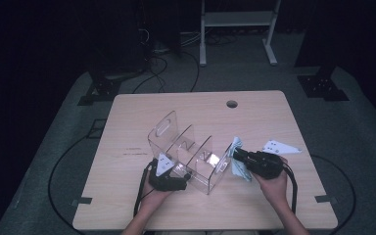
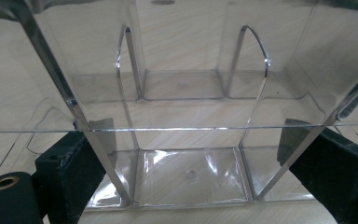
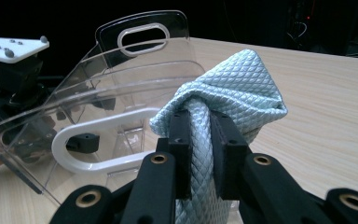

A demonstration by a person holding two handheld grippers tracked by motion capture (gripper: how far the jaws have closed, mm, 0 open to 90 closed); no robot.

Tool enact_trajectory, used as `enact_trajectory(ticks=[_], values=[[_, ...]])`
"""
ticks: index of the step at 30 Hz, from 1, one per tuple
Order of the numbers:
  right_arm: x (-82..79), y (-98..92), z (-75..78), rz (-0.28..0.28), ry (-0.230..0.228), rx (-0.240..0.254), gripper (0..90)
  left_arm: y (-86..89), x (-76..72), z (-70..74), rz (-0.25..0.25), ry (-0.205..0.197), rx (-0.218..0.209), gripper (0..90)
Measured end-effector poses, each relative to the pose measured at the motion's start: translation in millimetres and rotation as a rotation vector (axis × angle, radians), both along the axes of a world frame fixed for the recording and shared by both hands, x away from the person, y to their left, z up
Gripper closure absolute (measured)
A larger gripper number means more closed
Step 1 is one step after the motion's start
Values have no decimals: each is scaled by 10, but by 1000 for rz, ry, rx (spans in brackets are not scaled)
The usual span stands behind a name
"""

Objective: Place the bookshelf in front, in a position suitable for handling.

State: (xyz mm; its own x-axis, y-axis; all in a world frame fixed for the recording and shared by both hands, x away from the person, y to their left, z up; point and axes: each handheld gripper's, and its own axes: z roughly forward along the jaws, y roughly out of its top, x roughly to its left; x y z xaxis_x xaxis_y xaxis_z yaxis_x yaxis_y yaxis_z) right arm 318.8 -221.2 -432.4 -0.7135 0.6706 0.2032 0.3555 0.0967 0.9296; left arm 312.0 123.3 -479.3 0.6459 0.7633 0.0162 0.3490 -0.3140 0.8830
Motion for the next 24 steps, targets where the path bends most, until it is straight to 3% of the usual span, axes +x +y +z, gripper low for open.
enact_trajectory(ticks=[3, 6, 8, 9, 10, 13, 18, 20, 24], values=[[-89, 81, 20, 44, -5, 0, 792, 1, 2, -3, 3, 4, -3, 77], [-311, 281, 100, 153, -35, -25, 792, 8, 5, -4, 6, 0, -5, 78], [-333, 296, 109, 159, -43, -38, 792, 19, 3, -4, 3, -1, -4, 78], [-296, 256, 114, 125, -50, -55, 793, 20, 2, -4, 2, -1, -2, 78], [-296, 256, 114, 125, -50, -55, 793, 20, 2, -4, 2, -1, -2, 78], [-66, 98, 79, 25, -14, -31, 793, 14, 2, -2, 2, -4, -2, 78], [-130, 164, 84, 66, -18, -24, 793, 5, 11, 0, 13, 1, -2, 78], [-280, 297, 104, 141, -45, -45, 792, 10, 20, 1, 16, 3, -2, 79], [-263, 283, 99, 134, -48, -55, 794, 12, 21, -4, 13, -1, -4, 79]])
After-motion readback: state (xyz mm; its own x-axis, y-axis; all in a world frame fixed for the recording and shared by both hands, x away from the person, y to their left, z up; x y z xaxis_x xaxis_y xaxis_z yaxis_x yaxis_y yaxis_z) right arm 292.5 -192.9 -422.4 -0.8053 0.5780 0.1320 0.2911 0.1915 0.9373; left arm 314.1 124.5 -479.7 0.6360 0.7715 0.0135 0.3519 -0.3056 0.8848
